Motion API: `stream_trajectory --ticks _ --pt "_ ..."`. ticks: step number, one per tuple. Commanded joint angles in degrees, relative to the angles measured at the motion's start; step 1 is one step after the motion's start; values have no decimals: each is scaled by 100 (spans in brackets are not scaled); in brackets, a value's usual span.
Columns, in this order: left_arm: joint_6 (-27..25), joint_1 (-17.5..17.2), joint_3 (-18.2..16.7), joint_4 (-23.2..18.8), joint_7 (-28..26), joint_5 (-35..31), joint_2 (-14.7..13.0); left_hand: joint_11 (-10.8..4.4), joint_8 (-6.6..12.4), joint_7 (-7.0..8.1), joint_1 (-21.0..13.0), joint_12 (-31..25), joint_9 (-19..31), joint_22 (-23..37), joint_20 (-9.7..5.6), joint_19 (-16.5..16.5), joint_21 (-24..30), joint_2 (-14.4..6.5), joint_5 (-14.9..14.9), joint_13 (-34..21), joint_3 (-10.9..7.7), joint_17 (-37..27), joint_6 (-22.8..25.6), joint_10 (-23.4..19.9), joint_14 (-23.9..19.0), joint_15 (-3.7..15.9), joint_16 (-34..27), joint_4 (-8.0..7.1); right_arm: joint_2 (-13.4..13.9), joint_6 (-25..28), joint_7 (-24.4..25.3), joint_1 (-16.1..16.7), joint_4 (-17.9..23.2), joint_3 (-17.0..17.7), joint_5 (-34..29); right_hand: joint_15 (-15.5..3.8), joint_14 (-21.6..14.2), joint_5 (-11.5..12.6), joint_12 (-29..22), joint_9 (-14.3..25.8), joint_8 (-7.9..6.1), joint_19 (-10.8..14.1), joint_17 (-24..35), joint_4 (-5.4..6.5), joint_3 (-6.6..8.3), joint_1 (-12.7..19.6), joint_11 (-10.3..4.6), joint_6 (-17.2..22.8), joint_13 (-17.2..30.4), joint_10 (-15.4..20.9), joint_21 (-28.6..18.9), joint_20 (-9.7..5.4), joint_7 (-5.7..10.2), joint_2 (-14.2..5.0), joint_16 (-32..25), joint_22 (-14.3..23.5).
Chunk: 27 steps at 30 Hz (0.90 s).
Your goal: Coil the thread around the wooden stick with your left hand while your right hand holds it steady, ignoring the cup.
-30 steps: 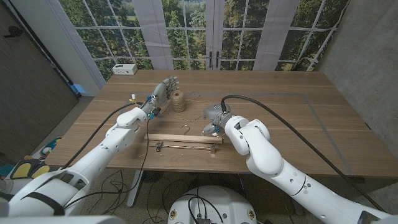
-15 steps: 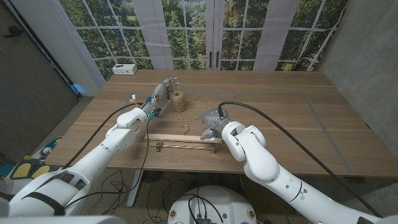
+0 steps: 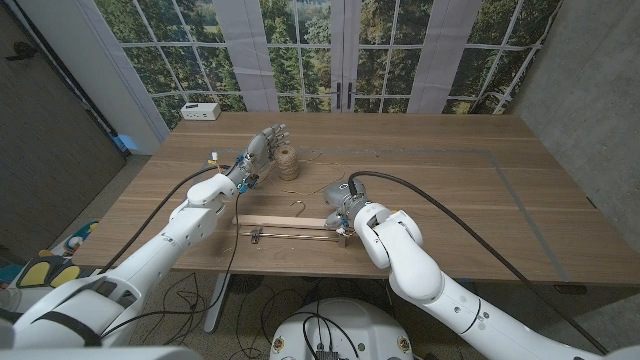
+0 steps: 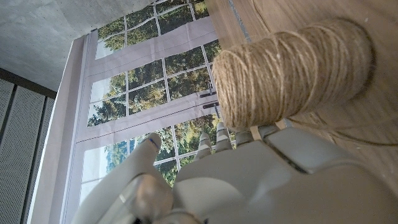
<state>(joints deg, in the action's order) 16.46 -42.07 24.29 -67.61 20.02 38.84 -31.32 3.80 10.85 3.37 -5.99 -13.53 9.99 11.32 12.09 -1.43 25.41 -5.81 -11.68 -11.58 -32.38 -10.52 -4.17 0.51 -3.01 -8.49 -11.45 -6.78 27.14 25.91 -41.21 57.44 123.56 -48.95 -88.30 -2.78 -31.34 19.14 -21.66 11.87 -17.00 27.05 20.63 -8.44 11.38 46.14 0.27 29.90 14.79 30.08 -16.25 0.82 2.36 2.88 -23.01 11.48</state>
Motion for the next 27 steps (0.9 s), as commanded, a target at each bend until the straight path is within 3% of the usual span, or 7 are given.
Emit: stream_trajectory --ticks 1,27 --pt "-60 -3 17 -42 48 5 -27 34 -12 11 58 9 25 9 12 9 -3 -25 -33 -21 22 -29 19 -42 -10 -26 8 15 -67 67 123 122 -182 -46 -287 -677 -89 55 -47 24 -38 51 67 -26 12 230 -84 90 40 48 -43 -103 79 -87 -66 21" --pt "-178 9 62 -137 23 -18 -50 40 -15 14 83 20 25 11 12 13 -19 -29 -41 -23 30 -30 15 -43 -12 -34 11 3 -46 180 209 202 -571 -41 -596 -796 -198 97 -111 32 -55 211 179 -41 56 729 -168 274 87 162 -141 -141 191 -377 -120 28"
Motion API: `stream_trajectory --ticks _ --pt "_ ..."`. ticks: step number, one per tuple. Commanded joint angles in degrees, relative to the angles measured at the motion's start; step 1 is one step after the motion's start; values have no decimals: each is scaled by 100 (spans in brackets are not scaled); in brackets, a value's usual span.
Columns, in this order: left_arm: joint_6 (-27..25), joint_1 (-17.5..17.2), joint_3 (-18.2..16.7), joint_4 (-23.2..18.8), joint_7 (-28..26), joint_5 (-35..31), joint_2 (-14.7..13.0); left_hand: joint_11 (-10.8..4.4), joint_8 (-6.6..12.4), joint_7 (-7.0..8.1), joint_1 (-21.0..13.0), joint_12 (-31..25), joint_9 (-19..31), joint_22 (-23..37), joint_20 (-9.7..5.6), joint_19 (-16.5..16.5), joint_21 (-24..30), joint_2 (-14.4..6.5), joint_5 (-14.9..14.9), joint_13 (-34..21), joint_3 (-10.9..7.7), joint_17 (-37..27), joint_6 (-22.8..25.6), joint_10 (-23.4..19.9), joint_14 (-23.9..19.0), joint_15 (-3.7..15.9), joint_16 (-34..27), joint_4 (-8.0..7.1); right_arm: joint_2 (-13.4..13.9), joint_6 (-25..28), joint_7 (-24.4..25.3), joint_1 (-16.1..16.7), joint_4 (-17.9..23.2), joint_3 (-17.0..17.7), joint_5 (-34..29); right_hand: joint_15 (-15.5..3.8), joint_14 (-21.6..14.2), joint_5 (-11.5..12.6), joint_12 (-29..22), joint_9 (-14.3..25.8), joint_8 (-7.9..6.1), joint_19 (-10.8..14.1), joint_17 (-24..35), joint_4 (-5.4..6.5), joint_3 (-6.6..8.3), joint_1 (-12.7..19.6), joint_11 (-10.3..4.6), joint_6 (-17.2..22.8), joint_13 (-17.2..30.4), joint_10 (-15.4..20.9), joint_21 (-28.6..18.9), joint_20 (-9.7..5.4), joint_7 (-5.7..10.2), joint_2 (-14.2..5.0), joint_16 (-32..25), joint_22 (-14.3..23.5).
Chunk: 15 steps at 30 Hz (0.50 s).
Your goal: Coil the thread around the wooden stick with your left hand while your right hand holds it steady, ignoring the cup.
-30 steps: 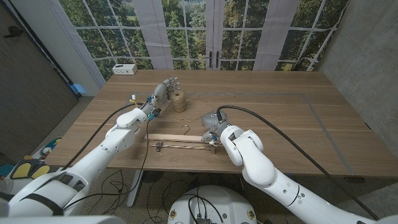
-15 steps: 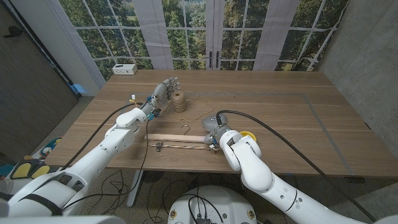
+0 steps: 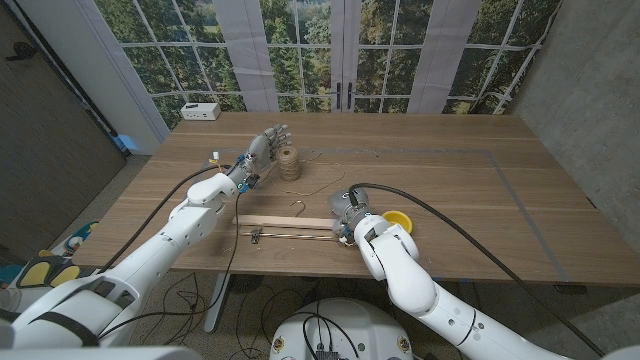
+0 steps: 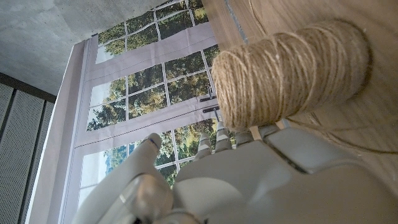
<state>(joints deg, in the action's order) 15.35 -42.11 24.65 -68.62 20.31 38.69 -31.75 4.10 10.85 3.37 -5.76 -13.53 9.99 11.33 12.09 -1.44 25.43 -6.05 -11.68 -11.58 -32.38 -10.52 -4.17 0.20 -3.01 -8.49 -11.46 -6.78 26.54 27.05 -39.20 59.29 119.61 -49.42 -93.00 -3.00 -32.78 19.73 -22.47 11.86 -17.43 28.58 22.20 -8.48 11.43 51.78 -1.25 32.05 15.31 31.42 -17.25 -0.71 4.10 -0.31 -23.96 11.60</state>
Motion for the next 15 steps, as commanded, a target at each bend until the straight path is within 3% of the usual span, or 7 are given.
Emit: stream_trajectory --ticks 1,4,9,15 --pt "-49 13 29 -35 -9 -17 -5 8 -15 18 60 19 25 9 13 15 -21 -6 -41 -23 31 -30 14 -14 -14 -36 11 3 12 81 31 22 -194 11 -120 -779 -54 43 -29 33 -14 53 24 -48 68 216 -21 74 37 26 -42 6 40 -85 -23 15" --pt "-57 16 28 -26 5 3 7 13 -17 19 63 20 25 9 13 15 -22 -5 -42 -23 32 -30 10 -13 -15 -34 11 2 9 107 35 9 -258 -1 -173 -804 -76 61 -45 34 -17 71 54 -76 151 428 -47 112 45 66 -59 1 50 -246 -39 17" --pt "-34 25 31 -21 -9 -21 8 9 -18 20 67 22 25 10 13 16 -25 -4 -43 -24 34 -30 7 -13 -18 -41 10 0 9 147 19 -8 -344 -19 -281 -859 -226 89 -75 31 -35 163 53 -222 472 1175 -95 243 29 190 -130 15 114 -643 -36 18" --pt "-53 48 38 4 2 -17 19 -12 -18 13 73 25 25 10 12 19 -28 -3 -44 -24 37 -31 4 -12 -34 -38 5 -2 13 180 -12 -29 -420 36 -197 -920 -401 25 -129 26 -96 275 122 -155 543 1411 -172 467 13 372 -205 -79 161 -804 -121 20"
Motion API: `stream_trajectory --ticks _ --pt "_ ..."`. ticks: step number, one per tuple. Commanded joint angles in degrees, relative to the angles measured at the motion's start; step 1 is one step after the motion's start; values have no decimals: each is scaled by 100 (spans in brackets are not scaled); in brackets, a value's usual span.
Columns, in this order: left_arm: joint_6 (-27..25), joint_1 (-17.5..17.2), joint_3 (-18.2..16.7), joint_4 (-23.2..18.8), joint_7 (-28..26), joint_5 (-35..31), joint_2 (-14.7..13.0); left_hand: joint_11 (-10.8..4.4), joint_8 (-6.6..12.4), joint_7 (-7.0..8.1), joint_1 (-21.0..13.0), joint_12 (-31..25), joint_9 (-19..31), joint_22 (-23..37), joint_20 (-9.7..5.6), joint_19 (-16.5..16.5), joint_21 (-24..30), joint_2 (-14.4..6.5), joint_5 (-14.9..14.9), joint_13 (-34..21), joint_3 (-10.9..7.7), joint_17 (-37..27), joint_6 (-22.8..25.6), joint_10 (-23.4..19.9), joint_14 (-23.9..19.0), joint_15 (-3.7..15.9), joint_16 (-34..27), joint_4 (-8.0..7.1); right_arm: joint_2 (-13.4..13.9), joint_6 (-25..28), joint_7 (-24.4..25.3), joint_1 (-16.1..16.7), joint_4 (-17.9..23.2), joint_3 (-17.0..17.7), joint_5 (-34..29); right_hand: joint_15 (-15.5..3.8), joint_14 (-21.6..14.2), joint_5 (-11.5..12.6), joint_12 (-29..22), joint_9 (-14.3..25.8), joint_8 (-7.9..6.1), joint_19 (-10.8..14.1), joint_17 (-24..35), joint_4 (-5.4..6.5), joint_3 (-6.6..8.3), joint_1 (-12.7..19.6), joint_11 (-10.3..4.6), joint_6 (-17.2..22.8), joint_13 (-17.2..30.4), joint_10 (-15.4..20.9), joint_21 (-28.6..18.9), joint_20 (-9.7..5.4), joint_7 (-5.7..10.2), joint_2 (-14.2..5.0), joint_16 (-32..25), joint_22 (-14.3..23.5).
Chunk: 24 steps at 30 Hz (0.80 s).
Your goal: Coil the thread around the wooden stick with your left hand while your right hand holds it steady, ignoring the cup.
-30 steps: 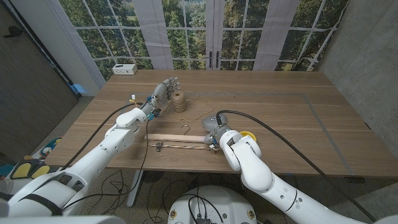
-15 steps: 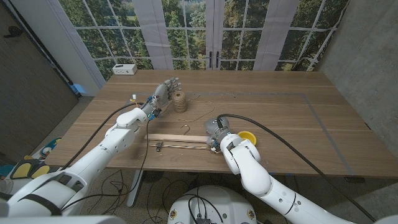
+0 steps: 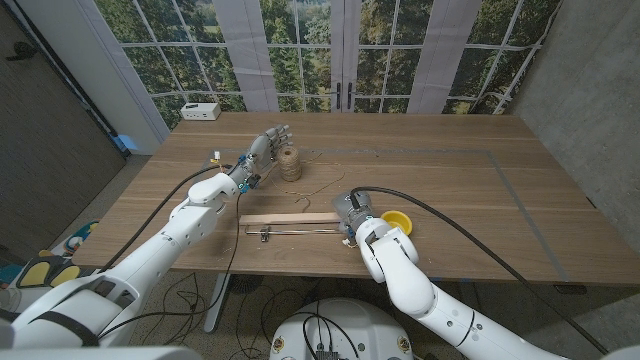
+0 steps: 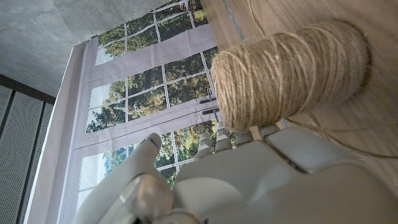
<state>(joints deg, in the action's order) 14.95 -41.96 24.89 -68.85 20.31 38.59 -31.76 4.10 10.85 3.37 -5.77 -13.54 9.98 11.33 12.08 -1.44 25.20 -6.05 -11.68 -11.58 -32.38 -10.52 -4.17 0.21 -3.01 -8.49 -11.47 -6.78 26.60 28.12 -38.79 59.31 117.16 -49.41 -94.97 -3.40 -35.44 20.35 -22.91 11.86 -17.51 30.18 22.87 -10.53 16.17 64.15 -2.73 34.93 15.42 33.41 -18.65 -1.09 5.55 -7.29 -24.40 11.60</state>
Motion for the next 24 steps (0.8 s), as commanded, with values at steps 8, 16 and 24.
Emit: stream_trajectory --ticks 8,16,24 --pt "-30 60 23 44 9 -18 16 3 -20 22 82 30 25 11 12 25 -11 -1 -46 -25 41 -31 -2 -8 -36 -41 8 -5 11 123 -130 -105 -289 156 530 -878 -844 -269 -150 8 -106 691 -225 221 133 164 145 435 -71 594 -408 -336 -56 -172 -5 38" --pt "-67 66 26 42 4 -12 15 -2 -21 26 88 32 25 12 13 24 -16 1 -47 -25 44 -31 -9 -9 -43 -49 7 -6 126 304 453 -48 -349 385 1578 -1005 -1789 -531 -472 73 -413 957 -75 91 155 655 157 1280 19 1415 -753 -481 -155 -256 -335 104" --pt "-125 51 14 1 -14 21 6 -18 -20 24 93 36 25 12 13 24 -22 3 -49 -26 47 -30 -9 -4 -53 -40 6 -7 345 494 1298 -27 -517 297 2056 -981 -2514 -736 -763 125 -670 1160 182 135 202 1129 212 1851 188 1946 -1191 -539 -306 -271 -550 231"
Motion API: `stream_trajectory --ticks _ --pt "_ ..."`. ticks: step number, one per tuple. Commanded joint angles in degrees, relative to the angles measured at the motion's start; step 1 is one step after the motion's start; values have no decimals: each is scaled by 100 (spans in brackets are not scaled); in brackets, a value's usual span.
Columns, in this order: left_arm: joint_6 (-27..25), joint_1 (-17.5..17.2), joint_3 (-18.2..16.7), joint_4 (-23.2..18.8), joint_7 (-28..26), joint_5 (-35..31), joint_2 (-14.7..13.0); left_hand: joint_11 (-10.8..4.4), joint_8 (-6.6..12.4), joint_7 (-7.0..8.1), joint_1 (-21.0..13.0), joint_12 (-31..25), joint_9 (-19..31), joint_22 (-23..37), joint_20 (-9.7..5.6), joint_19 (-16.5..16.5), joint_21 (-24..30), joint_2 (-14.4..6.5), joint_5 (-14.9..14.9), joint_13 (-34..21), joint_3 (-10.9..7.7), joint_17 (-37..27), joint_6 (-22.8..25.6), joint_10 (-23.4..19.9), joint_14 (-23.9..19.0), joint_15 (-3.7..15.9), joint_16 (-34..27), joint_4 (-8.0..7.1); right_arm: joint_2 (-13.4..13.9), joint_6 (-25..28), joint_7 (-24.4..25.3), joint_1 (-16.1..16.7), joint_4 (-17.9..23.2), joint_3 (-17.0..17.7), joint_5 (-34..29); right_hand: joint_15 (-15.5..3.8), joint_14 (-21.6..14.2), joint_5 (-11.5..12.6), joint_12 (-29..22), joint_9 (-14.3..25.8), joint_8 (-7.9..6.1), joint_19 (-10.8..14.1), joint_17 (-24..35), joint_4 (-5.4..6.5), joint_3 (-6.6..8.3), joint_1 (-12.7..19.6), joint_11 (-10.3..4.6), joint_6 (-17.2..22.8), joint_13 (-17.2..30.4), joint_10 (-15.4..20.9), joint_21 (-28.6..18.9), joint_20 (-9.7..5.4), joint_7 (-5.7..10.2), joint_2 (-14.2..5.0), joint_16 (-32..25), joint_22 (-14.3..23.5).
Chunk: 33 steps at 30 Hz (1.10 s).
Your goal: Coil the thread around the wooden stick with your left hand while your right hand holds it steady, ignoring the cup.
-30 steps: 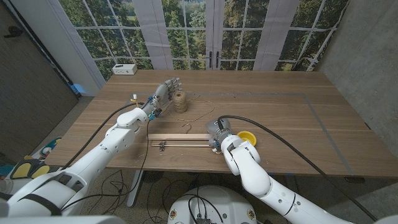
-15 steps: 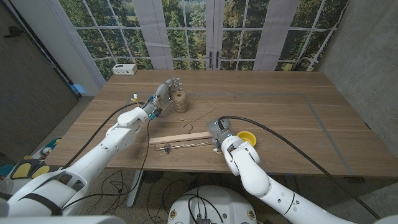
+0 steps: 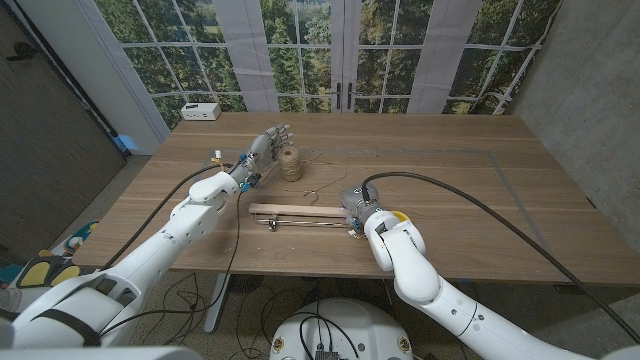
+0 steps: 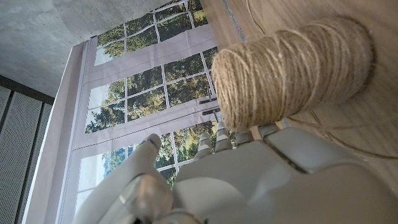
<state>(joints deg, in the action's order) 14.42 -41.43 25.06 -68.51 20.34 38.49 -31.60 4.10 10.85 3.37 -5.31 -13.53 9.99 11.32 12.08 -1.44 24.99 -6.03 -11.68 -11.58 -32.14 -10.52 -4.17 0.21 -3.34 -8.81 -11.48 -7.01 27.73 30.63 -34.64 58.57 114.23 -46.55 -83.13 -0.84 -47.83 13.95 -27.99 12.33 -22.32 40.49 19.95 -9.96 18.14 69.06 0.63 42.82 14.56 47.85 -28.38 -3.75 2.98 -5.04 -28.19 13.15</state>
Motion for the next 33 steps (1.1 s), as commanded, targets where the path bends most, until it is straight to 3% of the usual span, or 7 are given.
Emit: stream_trajectory --ticks 1,3,7,12,23,33 --pt "-74 -8 -2 -54 -43 15 -16 -16 -20 26 48 36 25 13 14 24 -2 2 -49 -26 23 -30 -9 -6 -22 -10 6 17 258 277 1021 66 -243 12 931 -1231 -1396 -117 -293 78 -216 126 517 87 2 668 -104 1123 294 575 -262 -273 -38 -494 -216 88" --pt "-77 -4 4 -57 -40 8 -19 -14 -20 25 48 36 25 13 14 25 -2 2 -49 -26 23 -30 -10 -5 -23 -10 6 17 299 339 1163 63 -243 -26 998 -1221 -1713 -163 -370 78 -271 115 681 110 -38 713 -99 1238 355 722 -381 -296 -70 -468 -384 121" --pt "-91 -6 5 -91 -55 9 -18 -12 -20 28 52 37 25 13 14 26 -6 3 -50 -26 25 -30 -11 -6 -28 -8 5 16 386 462 1899 174 -228 -36 1113 -1213 -1831 -177 -437 129 -316 23 875 102 -93 795 -96 1268 434 829 -473 -318 -104 -415 -503 157" --pt "-89 -16 5 -145 -103 -16 -28 -14 -20 28 54 39 25 14 14 28 -8 3 -51 -26 26 -30 -14 -6 -32 -4 5 16 478 612 2854 312 -175 -11 1171 -1224 -1828 -166 -526 245 -387 -141 1128 126 -164 861 -132 1284 556 921 -569 -347 -64 -401 -601 202" --pt "-155 -11 31 -241 -183 -49 -30 -4 -21 33 59 41 25 14 13 34 -14 4 -53 -27 27 -29 -18 -6 -32 -6 9 17 594 809 4661 556 -60 118 1280 -1232 -1797 -132 -582 336 -453 -217 1365 145 -214 931 -170 1314 679 945 -702 -402 -42 -403 -659 237" --pt "-136 36 125 -329 -380 -353 -114 -43 -28 71 33 51 24 11 14 29 -28 49 -48 -26 32 -22 -48 9 -29 14 18 62 598 989 5437 630 -93 185 1370 -1233 -1775 -97 -617 352 -473 -250 1517 171 -253 949 -209 1325 767 951 -816 -423 -15 -397 -665 254"
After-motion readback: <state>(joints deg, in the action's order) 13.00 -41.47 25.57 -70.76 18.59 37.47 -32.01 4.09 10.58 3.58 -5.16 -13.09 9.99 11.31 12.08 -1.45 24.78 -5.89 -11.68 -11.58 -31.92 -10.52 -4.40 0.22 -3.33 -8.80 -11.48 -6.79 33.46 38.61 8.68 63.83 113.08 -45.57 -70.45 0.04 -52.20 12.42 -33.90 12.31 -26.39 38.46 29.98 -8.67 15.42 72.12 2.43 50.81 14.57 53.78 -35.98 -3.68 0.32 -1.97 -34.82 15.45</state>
